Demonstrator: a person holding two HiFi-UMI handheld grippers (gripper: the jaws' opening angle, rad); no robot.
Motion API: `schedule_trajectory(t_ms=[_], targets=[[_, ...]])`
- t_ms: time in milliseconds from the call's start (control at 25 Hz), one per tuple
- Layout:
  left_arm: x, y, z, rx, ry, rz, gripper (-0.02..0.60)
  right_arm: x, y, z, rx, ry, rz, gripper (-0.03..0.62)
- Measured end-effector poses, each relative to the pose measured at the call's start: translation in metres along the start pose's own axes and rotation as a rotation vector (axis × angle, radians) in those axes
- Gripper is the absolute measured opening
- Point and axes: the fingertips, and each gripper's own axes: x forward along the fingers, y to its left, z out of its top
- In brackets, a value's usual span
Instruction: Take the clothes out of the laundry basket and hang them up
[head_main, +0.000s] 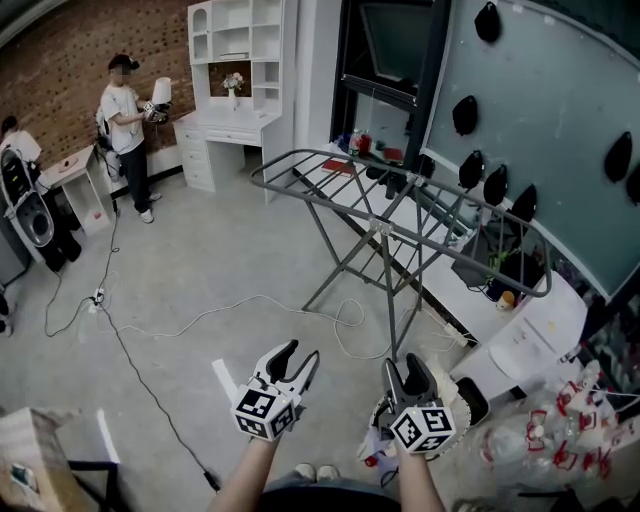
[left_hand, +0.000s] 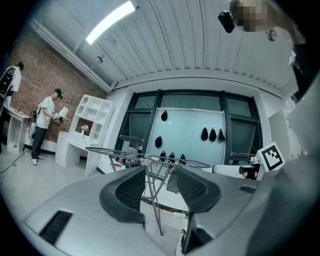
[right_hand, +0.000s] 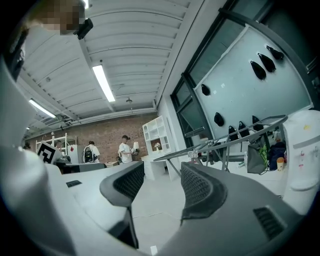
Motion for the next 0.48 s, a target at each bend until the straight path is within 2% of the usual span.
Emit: schedule_trajectory(t_ms=[320, 480], targets=[[-0.001, 0.008, 0.003, -0.009, -0.008, -0.036, 0.196, 0.000, -0.002, 0.012, 0.008, -0.057, -0.043, 0.216], [0.004, 0.013, 0.001, -0.007, 0.001, -0.047, 0.195, 0.004, -0.007, 0.011, 0.011, -0.054, -0.059, 0.216]])
